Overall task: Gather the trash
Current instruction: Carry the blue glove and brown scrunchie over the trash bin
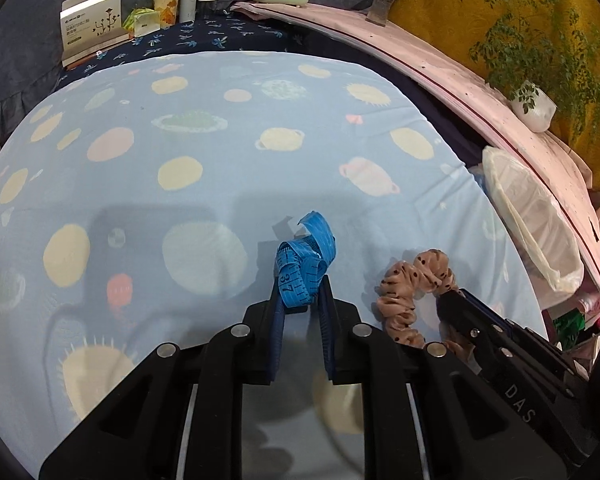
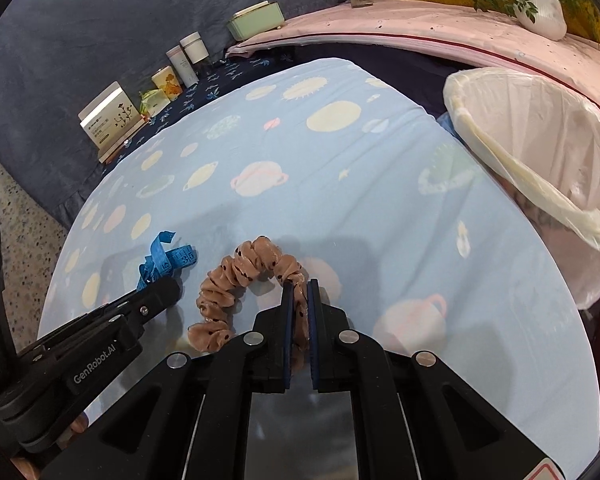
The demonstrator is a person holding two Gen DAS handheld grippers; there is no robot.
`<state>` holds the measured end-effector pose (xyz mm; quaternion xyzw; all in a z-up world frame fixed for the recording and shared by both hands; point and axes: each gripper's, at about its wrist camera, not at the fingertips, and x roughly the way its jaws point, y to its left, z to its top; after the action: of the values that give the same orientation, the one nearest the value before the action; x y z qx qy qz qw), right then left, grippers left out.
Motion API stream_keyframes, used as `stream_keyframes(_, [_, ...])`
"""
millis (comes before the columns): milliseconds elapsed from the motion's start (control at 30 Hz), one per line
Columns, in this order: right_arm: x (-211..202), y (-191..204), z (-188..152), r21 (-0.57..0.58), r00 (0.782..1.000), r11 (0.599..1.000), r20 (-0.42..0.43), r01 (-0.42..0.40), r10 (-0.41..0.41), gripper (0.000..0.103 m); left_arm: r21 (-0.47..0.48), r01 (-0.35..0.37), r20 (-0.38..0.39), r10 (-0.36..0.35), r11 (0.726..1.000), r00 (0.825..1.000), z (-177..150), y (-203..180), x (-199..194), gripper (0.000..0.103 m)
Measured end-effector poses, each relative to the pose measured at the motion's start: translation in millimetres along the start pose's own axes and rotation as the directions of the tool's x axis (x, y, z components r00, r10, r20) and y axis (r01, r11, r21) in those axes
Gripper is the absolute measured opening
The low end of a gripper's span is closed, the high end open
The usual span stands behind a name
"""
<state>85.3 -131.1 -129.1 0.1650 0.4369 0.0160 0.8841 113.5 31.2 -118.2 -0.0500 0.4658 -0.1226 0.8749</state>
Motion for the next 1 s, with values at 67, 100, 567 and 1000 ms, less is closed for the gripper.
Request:
stream_keyframes(67, [-5, -3, -4, 0.007, 1.000, 1.000, -0.003, -0.003, 0.003, 0.006, 0.000, 0.007, -0.008, -0.007, 1.000, 1.000, -5, -5, -2, 0.015])
stream_keyframes(100, [-8, -5, -7, 0.010, 1.000, 1.000, -0.005, -0.004, 0.004, 0.006, 0.001, 0.010, -0.010, -0.010, 1.000, 1.000, -8, -9, -5, 0.015])
stream_keyframes(567, [-52, -48, -12, 0.082, 0.999, 0.997, 0.054, 0.006, -0.010, 0.006, 0.053, 0.049, -0.003, -0.049, 0.997, 0.999, -22, -60, -27, 0.015])
stream_keyframes(1000, [-104, -99, 23, 0.150, 0.981, 0.988, 0.182, 0.039, -0.066, 0.006, 0.149, 0.103, 0.013, -0.106, 0.983, 0.994, -1, -120, -36, 0.015])
